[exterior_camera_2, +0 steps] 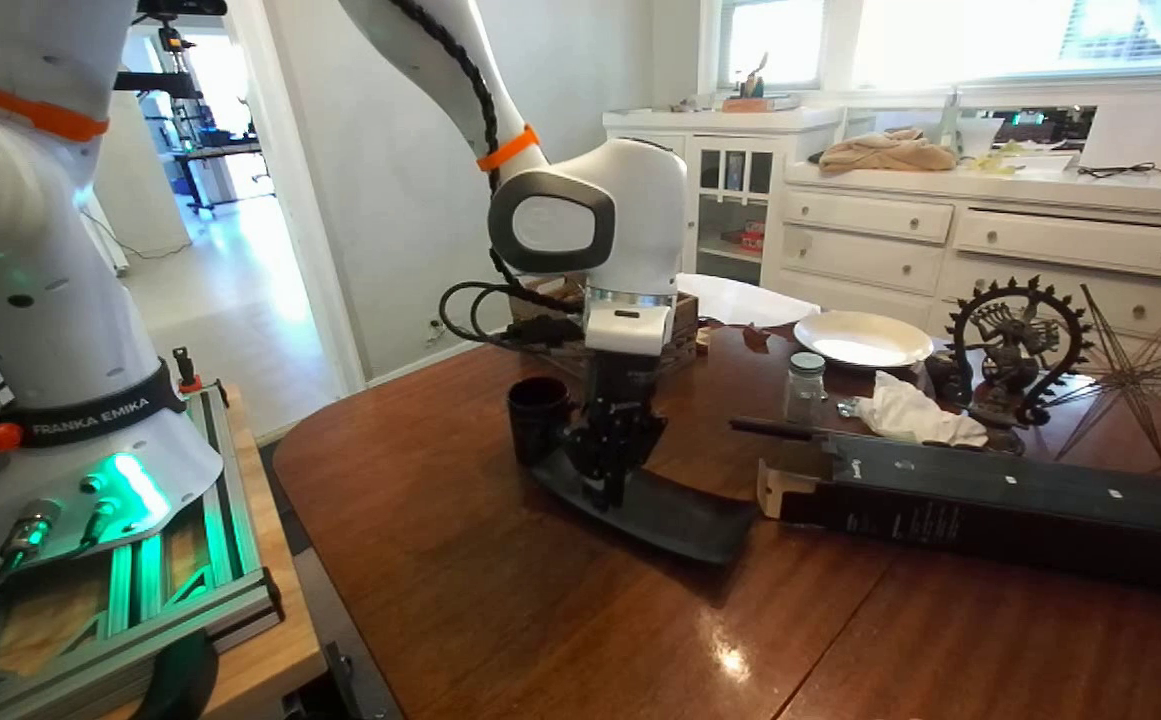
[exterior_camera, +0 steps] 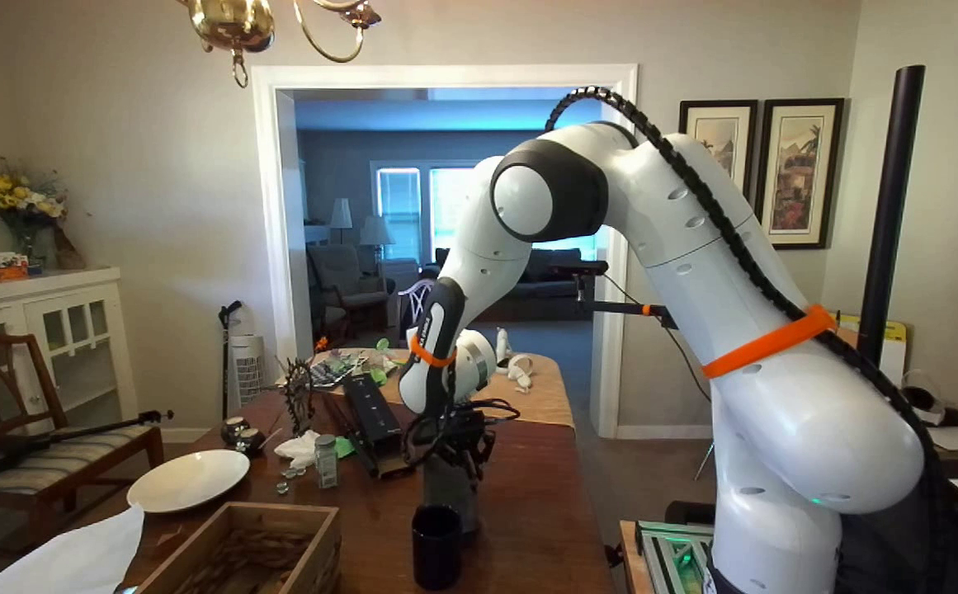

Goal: Pick up the toy on the tray and put it back down

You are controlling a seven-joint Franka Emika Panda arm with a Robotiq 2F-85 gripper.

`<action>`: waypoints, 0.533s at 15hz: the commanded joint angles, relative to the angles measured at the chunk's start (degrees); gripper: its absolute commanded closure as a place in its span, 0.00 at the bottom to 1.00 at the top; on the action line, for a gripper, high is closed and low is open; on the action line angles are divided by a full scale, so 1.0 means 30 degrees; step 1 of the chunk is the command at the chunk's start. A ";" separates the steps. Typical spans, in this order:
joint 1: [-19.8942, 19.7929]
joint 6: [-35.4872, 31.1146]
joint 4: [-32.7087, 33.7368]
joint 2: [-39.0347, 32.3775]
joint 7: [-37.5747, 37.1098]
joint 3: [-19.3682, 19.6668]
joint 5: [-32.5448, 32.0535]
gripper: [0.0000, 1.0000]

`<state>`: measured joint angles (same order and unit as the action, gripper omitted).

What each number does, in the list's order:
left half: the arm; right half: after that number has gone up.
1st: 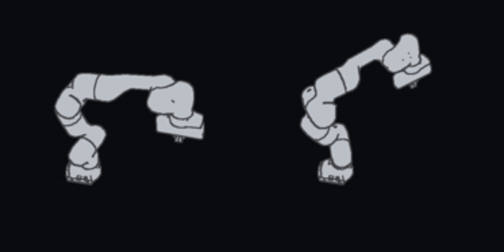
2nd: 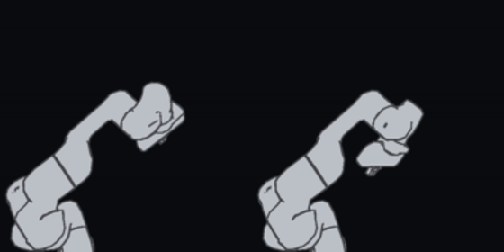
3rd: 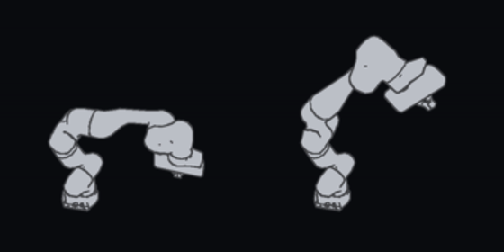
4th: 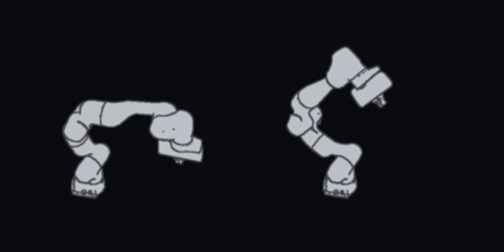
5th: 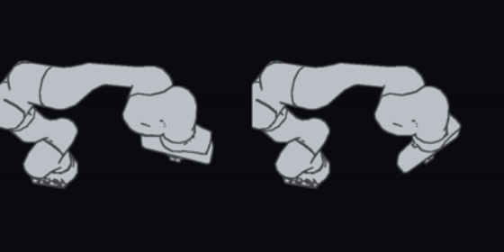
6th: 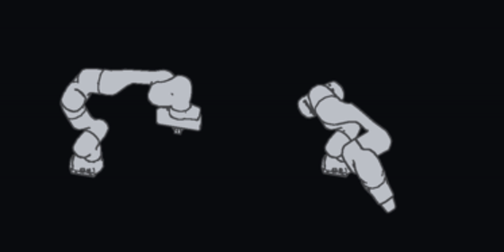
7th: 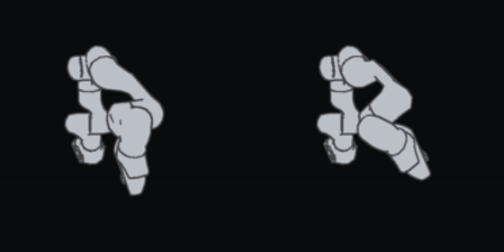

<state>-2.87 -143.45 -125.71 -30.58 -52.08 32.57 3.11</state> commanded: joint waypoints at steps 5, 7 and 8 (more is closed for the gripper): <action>0.1280 0.3572 0.1765 -0.1551 -0.5690 0.0364 -0.5118 0.96; 0.1283 0.4151 0.2057 -0.1753 -0.6462 0.0107 -0.5923 0.96; 0.1231 0.4127 0.2133 -0.1867 -0.6768 -0.0036 -0.6231 0.96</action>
<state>0.52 -133.32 -121.32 -34.28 -68.32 33.11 -12.06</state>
